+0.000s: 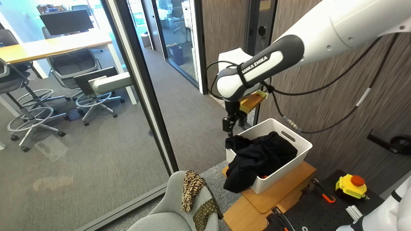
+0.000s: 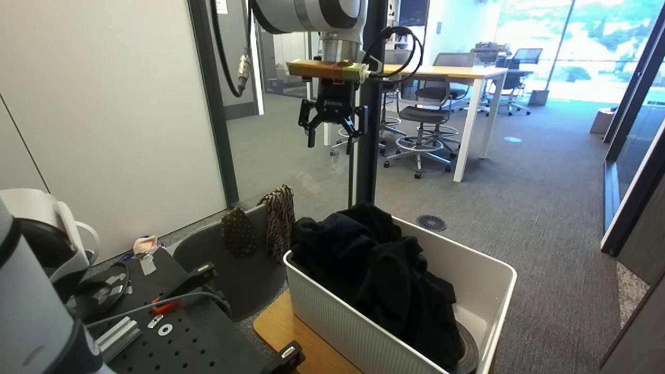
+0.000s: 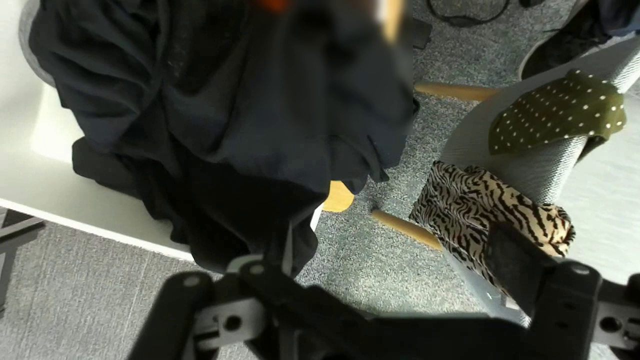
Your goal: Pick up the animal print cloth from the chair and put it in the box
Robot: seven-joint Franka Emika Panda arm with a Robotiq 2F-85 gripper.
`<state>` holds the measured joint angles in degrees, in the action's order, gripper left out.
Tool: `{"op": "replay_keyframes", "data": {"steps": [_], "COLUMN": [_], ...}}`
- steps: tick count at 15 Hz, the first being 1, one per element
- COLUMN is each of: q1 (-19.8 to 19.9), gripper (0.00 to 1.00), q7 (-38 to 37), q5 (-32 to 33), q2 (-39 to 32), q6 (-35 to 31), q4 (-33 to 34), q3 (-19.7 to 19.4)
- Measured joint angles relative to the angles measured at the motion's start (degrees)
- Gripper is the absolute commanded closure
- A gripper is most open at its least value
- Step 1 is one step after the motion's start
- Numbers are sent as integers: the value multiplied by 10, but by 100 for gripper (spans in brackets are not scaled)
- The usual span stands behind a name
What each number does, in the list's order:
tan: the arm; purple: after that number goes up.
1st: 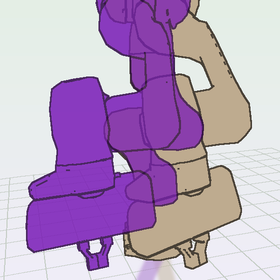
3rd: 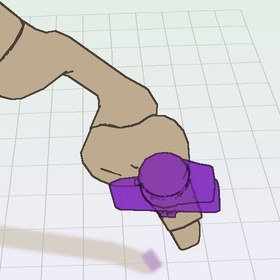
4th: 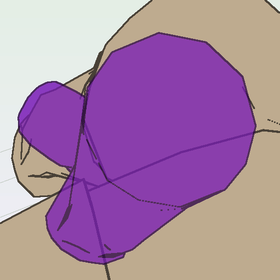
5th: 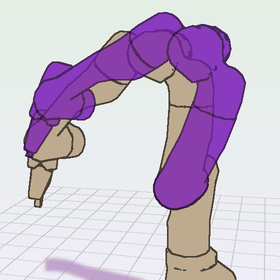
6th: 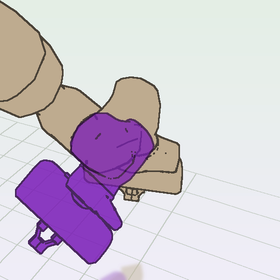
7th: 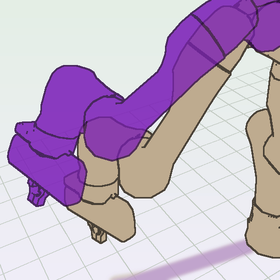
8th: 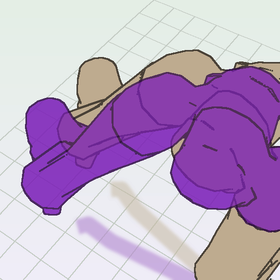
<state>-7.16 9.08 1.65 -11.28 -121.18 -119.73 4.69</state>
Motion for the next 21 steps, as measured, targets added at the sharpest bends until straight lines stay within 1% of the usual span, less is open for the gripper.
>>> {"op": "replay_keyframes", "data": {"steps": [4, 7, 10, 12, 16, 21], "q1": [-31, -57, -74, -77, -82, -95], "gripper": [0, 0, 0, 0, 0, 0], "q7": [-46, -40, 7, 47, 126, 234], "q5": [72, 108, 116, 110, 105, 105], "q2": [-78, -111, -126, -129, -141, -190], "q6": [20, 41, 47, 42, 14, -5], "q4": [78, 123, 151, 160, 161, 169], "q3": [14, 29, 56, 79, 119, 155]}}
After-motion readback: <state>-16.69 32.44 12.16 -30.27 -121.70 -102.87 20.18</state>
